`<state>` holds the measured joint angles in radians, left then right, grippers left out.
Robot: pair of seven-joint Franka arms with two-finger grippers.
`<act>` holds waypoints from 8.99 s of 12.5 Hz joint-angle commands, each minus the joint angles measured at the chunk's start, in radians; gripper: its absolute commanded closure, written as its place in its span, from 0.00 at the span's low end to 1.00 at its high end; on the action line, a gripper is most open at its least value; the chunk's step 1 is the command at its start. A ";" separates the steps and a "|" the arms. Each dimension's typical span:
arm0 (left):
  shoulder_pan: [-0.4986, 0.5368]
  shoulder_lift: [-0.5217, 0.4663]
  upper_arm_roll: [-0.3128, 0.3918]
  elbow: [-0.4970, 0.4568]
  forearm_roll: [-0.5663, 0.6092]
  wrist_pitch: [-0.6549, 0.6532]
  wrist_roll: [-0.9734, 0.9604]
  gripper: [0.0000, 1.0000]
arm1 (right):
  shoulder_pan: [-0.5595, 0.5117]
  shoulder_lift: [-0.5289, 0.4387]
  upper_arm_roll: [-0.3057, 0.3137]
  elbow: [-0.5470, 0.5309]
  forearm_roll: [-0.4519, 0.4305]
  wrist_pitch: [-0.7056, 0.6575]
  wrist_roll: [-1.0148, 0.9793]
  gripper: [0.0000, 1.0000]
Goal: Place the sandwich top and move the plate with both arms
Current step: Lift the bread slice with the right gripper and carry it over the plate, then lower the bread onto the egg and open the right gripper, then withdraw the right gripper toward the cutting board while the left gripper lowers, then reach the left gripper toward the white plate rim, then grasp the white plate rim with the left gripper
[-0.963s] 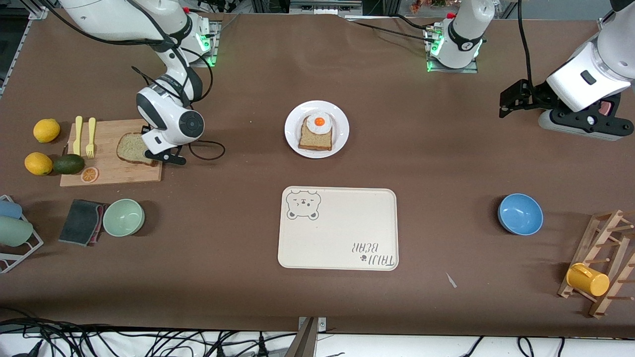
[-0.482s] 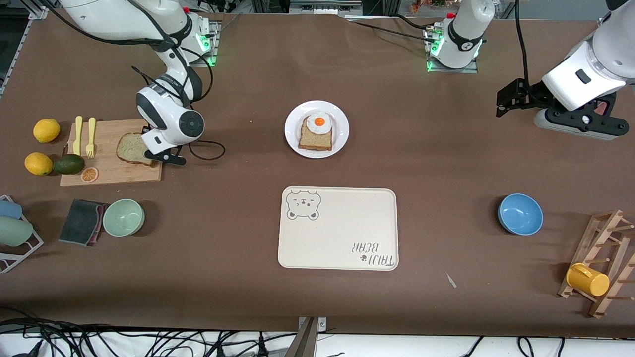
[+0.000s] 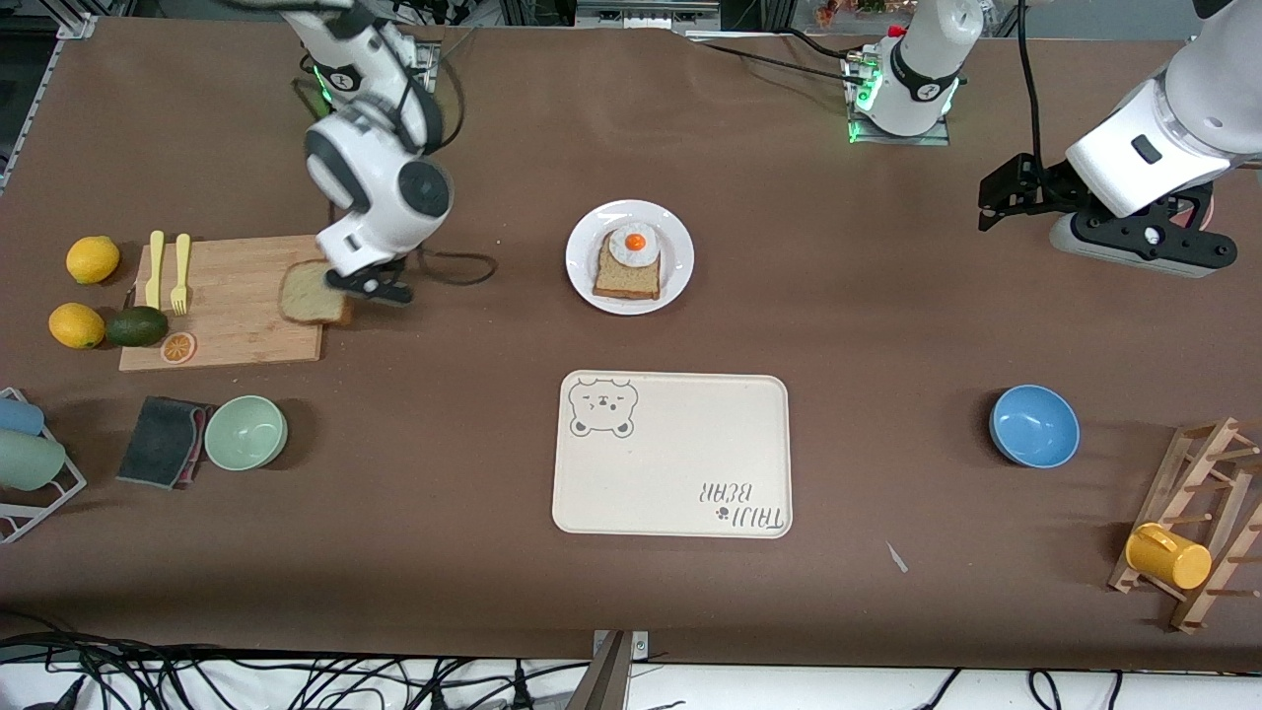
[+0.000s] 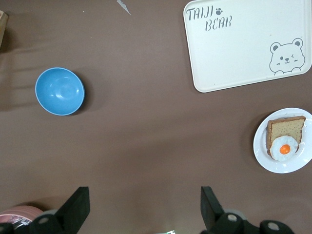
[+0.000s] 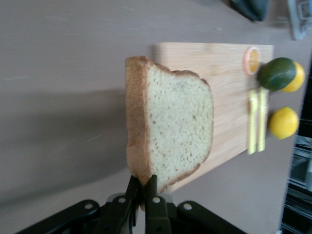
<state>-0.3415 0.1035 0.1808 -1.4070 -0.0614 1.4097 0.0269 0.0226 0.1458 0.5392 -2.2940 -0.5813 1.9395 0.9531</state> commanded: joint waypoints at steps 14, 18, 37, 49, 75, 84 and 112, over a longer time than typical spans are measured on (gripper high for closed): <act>-0.004 0.010 0.011 0.030 0.028 -0.021 -0.001 0.00 | 0.253 0.431 0.238 0.740 0.113 -0.140 0.420 1.00; -0.004 0.010 0.012 0.030 0.028 -0.021 -0.001 0.00 | 0.302 0.465 0.265 0.772 0.115 -0.120 0.443 1.00; -0.007 0.008 0.025 0.030 0.026 -0.025 -0.002 0.00 | 0.359 0.379 0.125 0.766 0.250 -0.128 0.368 0.00; -0.024 -0.001 -0.026 0.030 0.022 -0.097 -0.022 0.00 | 0.130 -0.073 -0.226 0.456 0.461 -0.134 -0.216 0.00; -0.011 -0.022 -0.125 -0.375 0.011 0.248 0.018 0.01 | 0.000 -0.037 -0.510 0.739 0.591 -0.258 -0.689 0.00; -0.019 0.019 -0.220 -0.660 -0.337 0.660 0.004 0.01 | -0.001 0.015 -0.527 0.826 0.517 -0.272 -0.643 0.00; -0.208 0.387 -0.242 -0.819 -1.324 0.934 0.582 0.27 | 0.000 0.020 -0.533 0.828 0.609 -0.289 -0.677 0.00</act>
<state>-0.5209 0.4793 -0.0654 -2.2262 -1.3298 2.3147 0.5769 0.0276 0.1721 0.0094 -1.4767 -0.0011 1.6782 0.3000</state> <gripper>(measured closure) 0.269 0.000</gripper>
